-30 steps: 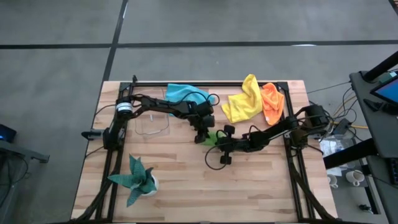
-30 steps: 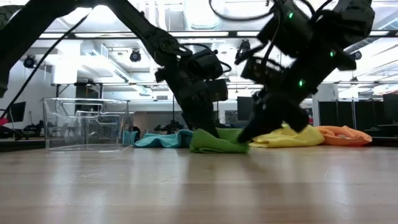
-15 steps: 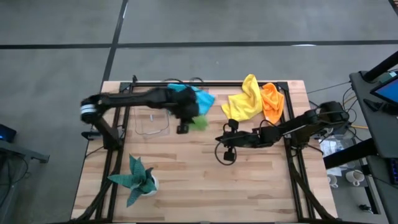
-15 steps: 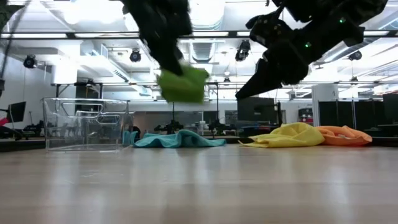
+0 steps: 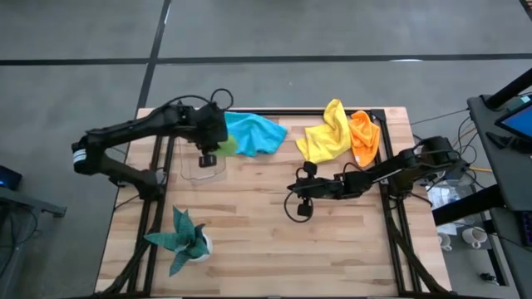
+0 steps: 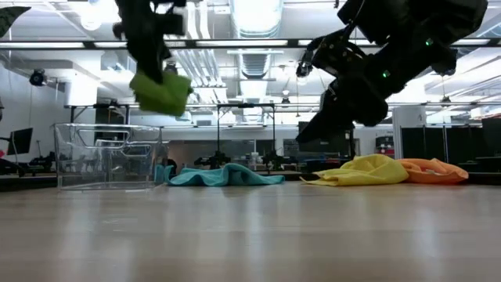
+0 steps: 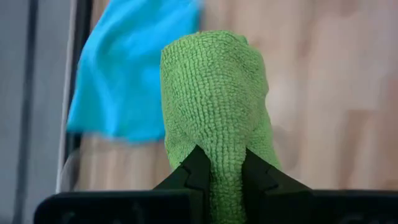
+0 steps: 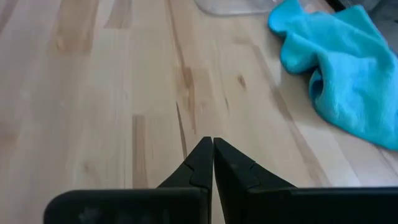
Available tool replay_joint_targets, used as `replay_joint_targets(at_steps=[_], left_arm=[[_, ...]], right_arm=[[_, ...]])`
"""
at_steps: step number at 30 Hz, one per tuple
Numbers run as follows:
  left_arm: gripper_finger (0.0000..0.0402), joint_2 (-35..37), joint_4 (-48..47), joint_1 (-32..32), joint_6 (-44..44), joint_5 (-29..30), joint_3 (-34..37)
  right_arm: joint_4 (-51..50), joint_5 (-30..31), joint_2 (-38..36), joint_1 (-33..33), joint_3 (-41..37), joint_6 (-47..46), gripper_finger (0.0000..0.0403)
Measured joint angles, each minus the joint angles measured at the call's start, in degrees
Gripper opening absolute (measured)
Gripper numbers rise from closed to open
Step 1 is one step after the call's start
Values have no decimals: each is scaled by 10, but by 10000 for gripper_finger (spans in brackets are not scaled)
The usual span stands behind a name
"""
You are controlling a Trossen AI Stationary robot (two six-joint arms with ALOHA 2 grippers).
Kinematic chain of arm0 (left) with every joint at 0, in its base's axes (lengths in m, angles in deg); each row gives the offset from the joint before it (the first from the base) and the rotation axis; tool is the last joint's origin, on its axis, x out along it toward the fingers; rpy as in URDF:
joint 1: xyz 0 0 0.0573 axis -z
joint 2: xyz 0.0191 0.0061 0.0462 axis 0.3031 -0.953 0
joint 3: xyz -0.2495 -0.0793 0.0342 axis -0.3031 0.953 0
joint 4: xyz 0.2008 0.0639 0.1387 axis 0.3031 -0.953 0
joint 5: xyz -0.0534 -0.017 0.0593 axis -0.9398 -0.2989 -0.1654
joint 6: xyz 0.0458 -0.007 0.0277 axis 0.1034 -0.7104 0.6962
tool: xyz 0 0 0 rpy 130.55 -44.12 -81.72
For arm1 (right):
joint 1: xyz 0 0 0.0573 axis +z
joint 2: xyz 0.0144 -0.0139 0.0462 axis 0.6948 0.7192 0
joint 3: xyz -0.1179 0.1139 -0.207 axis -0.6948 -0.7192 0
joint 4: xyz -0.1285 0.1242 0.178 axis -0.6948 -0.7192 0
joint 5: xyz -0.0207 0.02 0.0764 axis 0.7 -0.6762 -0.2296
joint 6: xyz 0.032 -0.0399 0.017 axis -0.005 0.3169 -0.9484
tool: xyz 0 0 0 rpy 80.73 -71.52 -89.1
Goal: Roll microfiber towels into tight, uniform cylinder then place into a basket
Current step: Put the rolled green microfiber towel into the transparent bin
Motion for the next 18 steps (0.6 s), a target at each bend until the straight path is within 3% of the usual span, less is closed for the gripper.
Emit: replay_joint_targets(at_steps=[3,9,18], left_arm=[[22,0,1,-59,8,37,37],[22,6,11,-180,30,31,110],[22,9,134,-220,89,-43,245]], right_arm=[[3,0,16,0,1,0,9],[13,0,33,0,1,0,9],[22,0,32,0,2,2,9]])
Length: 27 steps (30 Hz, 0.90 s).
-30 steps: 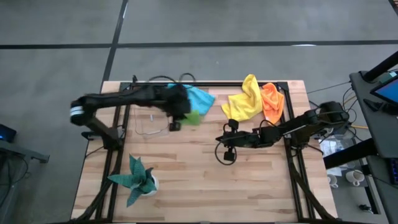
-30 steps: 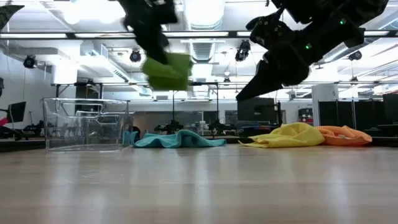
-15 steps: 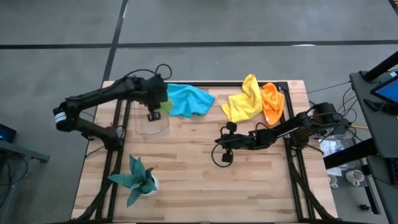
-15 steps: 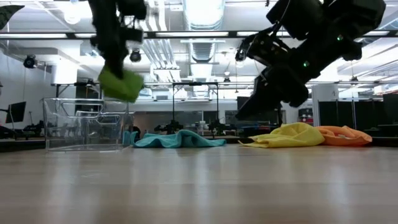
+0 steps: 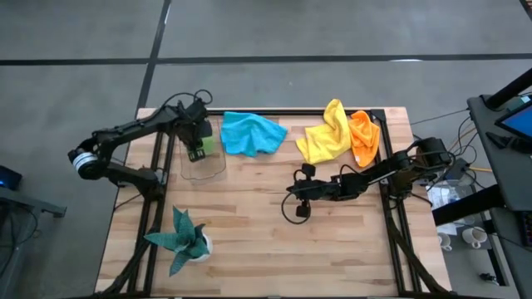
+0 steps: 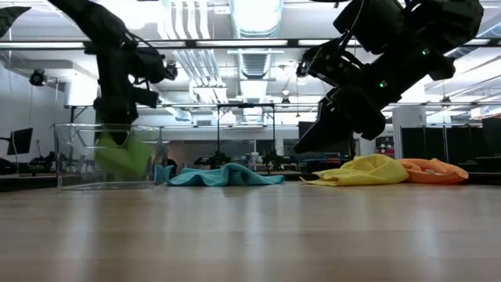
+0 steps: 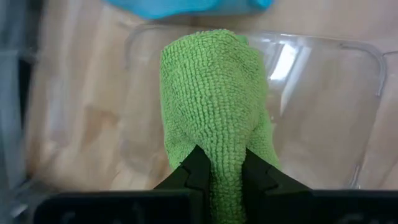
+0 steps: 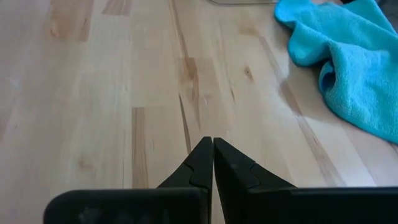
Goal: Roll microfiber towels into tight, uniform cylinder then place into a basket
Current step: Put the rolled green microfiber towel into the transparent bin
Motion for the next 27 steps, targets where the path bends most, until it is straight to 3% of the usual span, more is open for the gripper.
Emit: replay_joint_targets(at_steps=[11,18,22,27], left_arm=[[22,-28,123,-22,52,10,44],[22,-48,145,-39,62,0,44],[22,-45,151,-42,47,70,44],[22,-47,165,-43,46,74,45]], right_arm=[[6,0,0,0,0,4,9],[6,0,0,0,0,4,9],[7,0,0,0,0,4,9],[7,0,0,0,0,3,9]])
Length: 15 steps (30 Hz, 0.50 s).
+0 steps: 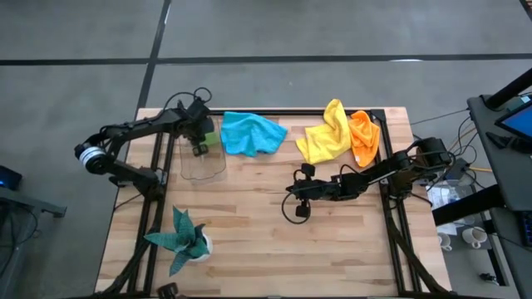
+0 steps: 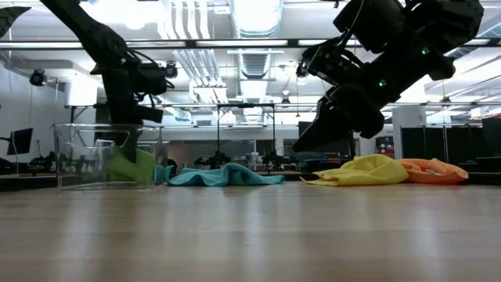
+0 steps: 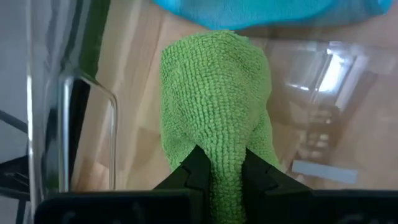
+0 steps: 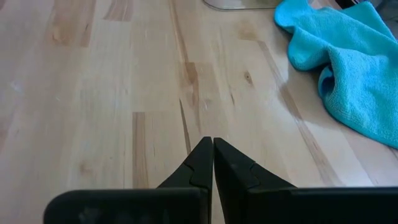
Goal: Roll microfiber towels into tight, uniform cylinder then place into a basket
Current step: Put the rolled green microfiber towel into the transparent bin
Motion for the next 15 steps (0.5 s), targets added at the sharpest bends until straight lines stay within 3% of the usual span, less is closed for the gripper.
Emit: replay_joint_targets(at_steps=[6,11,15], left_arm=[[22,-14,36,-2,4,-46,6],[22,-21,40,-3,31,18,6],[22,-26,43,-10,35,22,6]], right_arm=[[1,0,0,0,0,-4,9],[2,0,0,0,0,-10,9],[4,0,0,0,0,-10,9]])
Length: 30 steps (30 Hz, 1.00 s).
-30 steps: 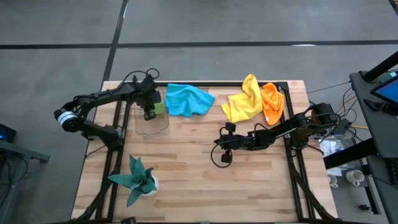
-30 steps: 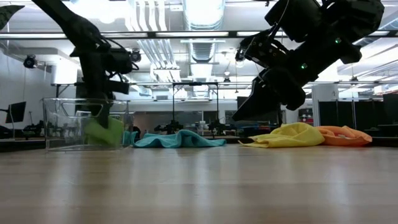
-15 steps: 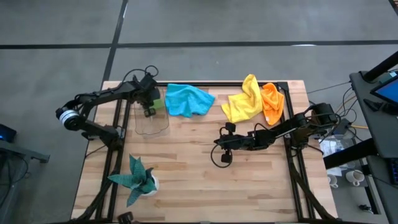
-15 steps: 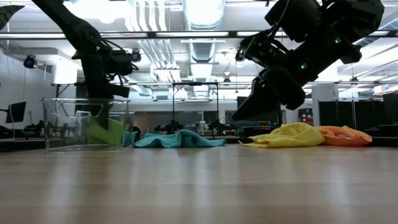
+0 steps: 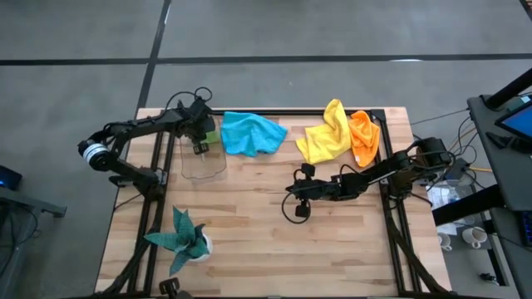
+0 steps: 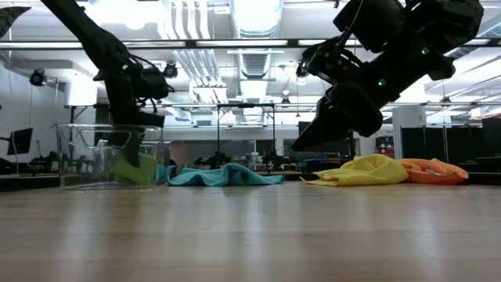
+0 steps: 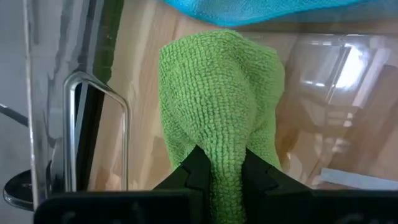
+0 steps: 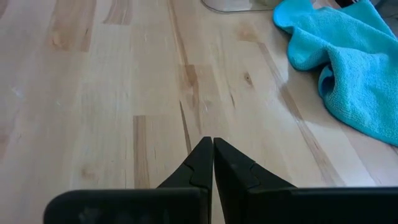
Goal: Roll microfiber towels into tight, uniform cylinder then place into a basket
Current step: Put the rolled green microfiber towel into the transparent bin
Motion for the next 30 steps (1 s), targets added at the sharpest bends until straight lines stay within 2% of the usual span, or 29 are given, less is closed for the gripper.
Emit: replay_joint_targets(at_steps=[3,10,16,22,30], left_arm=[[37,-7,11,0,-3,15,0],[124,-18,20,0,-4,72,0],[173,-9,14,-1,-5,80,-7],[186,3,-13,-1,-5,106,-28],[187,5,-14,-1,-5,110,-13]], right_arm=[[9,0,0,0,0,0,9],[13,0,0,0,0,0,9],[13,0,0,0,0,0,9],[13,0,0,0,0,0,9],[12,0,0,0,0,0,9]])
